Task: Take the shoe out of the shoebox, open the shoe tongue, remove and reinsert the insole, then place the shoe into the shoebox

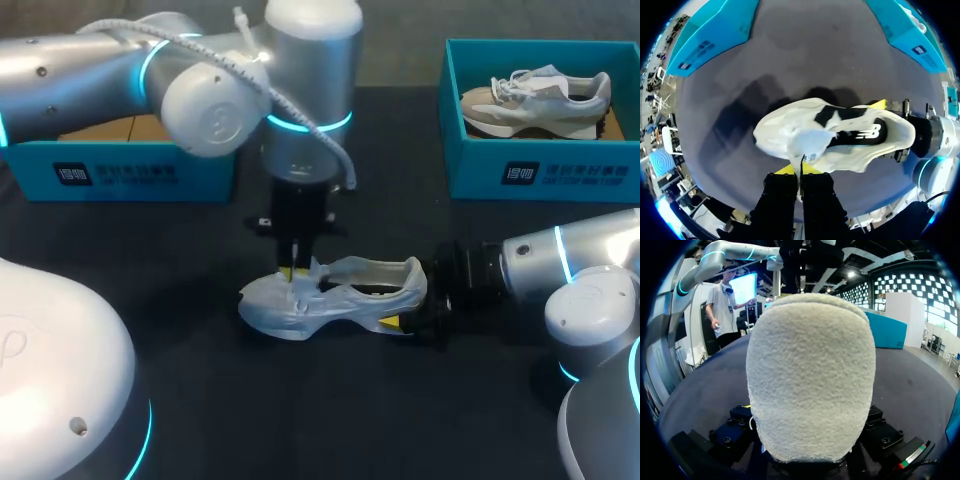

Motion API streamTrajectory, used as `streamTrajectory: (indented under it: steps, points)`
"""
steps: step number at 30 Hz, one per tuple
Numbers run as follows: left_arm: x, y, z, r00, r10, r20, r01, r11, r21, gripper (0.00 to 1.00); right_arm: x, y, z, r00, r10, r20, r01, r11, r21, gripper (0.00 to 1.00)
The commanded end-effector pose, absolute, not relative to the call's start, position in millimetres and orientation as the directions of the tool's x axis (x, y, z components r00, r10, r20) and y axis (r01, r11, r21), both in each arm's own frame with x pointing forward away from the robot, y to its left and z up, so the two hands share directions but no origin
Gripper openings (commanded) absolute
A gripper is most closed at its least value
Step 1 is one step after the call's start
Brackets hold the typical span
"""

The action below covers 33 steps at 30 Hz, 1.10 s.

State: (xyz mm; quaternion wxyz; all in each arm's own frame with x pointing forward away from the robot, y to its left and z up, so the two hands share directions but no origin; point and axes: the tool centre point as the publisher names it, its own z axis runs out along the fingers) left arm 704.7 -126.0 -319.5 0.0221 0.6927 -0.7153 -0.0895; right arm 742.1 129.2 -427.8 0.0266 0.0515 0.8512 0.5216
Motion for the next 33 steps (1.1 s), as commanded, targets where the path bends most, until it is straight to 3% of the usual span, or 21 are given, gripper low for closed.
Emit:
streamTrajectory:
  steps: [1,25,27,29,30,31,32,33]
  points:
    - [698.4,-105.7,-321.9,0.0,-0.999,-0.043,-0.989,-0.006,0.149,0.0,741.2,130.6,-428.5,-0.993,0.117,0.009,0.062,0.453,0.889,0.0]
    - [708.5,-63.2,-364.2,0.092,-0.989,-0.12,-0.983,-0.11,0.148,0.0,741.2,130.6,-428.5,-0.993,0.117,0.009,0.062,0.453,0.889,0.0]
    - [709.5,-62.8,-364.8,0.093,-0.989,-0.118,-0.983,-0.11,0.144,0.09,741.2,130.6,-428.5,-0.993,0.117,0.009,0.062,0.453,0.889,0.0]
    - [710.3,-62.5,-364.9,0.09,-0.988,-0.122,-0.984,-0.108,0.145,0.46,741.2,130.6,-428.5,-0.993,0.117,0.009,0.062,0.453,0.889,0.0]
    - [710.4,-62.7,-364.9,0.09,-0.989,-0.121,-0.984,-0.107,0.145,0.58,741.2,130.6,-428.5,-0.993,0.117,0.009,0.062,0.453,0.889,0.0]
    - [710.4,-62.7,-364.9,0.09,-0.989,-0.121,-0.984,-0.107,0.145,0.58,741.2,130.6,-428.5,-0.993,0.117,0.009,0.062,0.453,0.889,0.0]
    - [711.0,-64.0,-364.0,0.085,-0.989,-0.12,-0.984,-0.102,0.144,1.0,741.2,130.6,-428.5,-0.993,0.117,0.009,0.062,0.453,0.889,0.0]
    - [711.1,-65.0,-363.2,0.082,-0.99,-0.116,-0.985,-0.099,0.142,1.0,741.2,130.6,-428.5,-0.993,0.117,0.009,0.062,0.453,0.889,0.0]
